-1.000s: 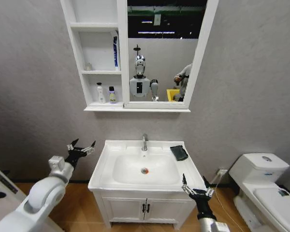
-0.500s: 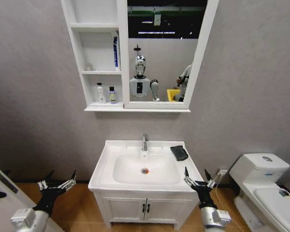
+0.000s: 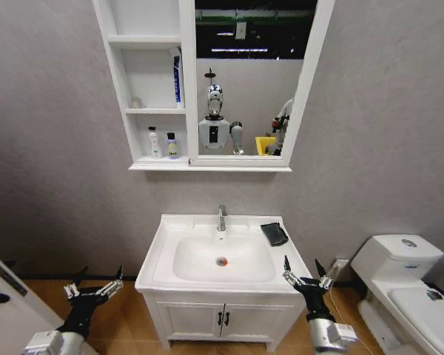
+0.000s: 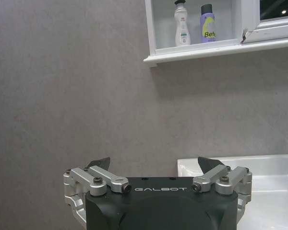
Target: Move facial cleanser and shampoo from washbasin to cabinet, then wipe washbasin with towel.
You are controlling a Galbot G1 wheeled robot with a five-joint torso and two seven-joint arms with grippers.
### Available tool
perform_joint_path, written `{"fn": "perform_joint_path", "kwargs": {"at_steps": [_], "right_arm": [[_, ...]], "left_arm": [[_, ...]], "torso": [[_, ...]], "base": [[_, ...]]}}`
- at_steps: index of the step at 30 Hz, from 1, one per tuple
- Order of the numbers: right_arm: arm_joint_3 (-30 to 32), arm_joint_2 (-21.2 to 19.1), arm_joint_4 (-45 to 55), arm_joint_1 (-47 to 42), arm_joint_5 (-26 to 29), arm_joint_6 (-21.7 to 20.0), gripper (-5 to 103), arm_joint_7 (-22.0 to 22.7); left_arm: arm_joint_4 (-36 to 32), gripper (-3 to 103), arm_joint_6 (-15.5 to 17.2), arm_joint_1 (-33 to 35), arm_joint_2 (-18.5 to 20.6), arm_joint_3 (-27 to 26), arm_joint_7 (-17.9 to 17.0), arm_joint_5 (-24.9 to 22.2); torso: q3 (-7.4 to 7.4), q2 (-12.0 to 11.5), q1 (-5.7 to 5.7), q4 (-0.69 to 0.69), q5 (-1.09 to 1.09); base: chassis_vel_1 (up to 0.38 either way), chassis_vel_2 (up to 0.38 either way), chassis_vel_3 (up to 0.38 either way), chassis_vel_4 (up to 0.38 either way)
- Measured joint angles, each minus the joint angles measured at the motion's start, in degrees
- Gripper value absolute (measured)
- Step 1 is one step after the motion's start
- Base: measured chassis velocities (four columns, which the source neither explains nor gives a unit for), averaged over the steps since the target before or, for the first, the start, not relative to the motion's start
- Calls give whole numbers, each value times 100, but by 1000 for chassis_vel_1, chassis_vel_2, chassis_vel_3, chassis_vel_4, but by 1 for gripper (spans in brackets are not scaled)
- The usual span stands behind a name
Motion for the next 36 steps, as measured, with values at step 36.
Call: {"fn": "perform_joint_path", "kwargs": {"at_steps": [36], "right_arm": [[330,-24,-368,292,116,-154,100,228]], "left_arm": [[25,100,22,-30,39,21,-25,-29]], "torso": [[1,-1,0,1,-1]], "base": [[-55,55,56,-57]]}}
